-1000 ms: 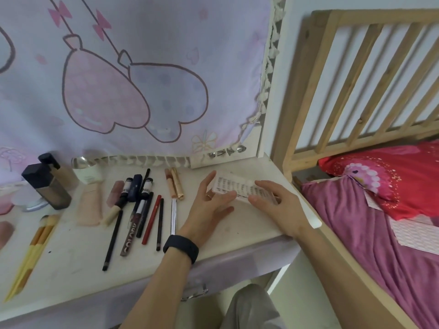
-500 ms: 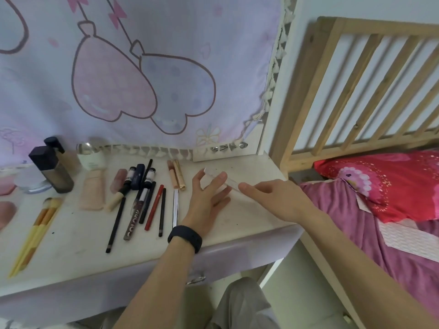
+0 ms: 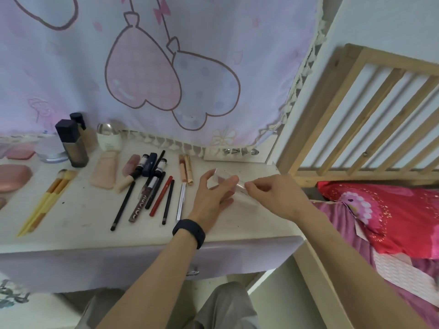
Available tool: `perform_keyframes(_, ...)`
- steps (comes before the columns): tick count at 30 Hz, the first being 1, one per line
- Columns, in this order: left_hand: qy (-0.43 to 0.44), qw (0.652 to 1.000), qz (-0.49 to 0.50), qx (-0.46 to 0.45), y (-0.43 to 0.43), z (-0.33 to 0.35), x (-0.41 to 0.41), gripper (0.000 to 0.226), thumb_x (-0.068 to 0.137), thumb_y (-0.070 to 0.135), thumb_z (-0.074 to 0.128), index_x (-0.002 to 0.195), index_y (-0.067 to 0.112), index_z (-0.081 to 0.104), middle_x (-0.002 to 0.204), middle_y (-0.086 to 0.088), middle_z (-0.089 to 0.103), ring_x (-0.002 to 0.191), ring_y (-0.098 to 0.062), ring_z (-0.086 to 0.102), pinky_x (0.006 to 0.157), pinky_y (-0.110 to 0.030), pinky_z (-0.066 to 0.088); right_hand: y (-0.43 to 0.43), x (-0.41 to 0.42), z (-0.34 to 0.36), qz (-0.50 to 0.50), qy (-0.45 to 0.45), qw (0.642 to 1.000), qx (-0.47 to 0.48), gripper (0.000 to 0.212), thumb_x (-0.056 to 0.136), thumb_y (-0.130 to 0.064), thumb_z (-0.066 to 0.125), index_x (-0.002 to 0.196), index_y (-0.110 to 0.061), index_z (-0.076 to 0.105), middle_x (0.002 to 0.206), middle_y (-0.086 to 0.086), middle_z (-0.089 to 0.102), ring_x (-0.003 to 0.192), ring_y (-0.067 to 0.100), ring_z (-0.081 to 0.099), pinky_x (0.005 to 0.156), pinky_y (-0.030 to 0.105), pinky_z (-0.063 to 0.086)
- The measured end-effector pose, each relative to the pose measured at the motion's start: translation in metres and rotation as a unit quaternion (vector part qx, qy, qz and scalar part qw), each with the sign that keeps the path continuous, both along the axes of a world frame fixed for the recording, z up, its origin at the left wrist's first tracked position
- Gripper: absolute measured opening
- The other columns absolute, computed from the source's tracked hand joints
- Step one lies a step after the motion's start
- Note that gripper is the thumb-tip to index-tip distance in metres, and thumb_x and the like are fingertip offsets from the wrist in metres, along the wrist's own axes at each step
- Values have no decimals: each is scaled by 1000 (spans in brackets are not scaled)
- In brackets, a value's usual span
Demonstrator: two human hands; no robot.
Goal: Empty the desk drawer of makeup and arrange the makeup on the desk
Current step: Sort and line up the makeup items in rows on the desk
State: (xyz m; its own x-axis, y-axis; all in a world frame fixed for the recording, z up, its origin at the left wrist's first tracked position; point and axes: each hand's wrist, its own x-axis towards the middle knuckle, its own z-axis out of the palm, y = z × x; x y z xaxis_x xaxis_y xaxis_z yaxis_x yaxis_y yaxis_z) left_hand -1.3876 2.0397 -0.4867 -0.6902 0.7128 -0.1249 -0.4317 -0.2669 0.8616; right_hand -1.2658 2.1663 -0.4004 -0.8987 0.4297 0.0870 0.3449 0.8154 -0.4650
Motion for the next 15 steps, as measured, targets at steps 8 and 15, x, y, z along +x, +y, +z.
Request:
perform_keyframes(8,8,1000,16,7,2,-3,0,101,59,44,92,146,41,41,118,-5,72,109,-17,69,102,-39,51,-12,-13,28,127,-120,947,270,32,106,-29,38,111,-16,67,86,7,70,84,31,63,78,42,50)
perform_keyframes(15,25,999,31,3,4,-3,0,118,56,47,91,155,40,25,118,-7,70,109,-15,69,100,-36,52,-14,-9,13,130,-103,923,346,25,105,-16,38,124,-13,53,95,7,62,76,37,59,59,37,34)
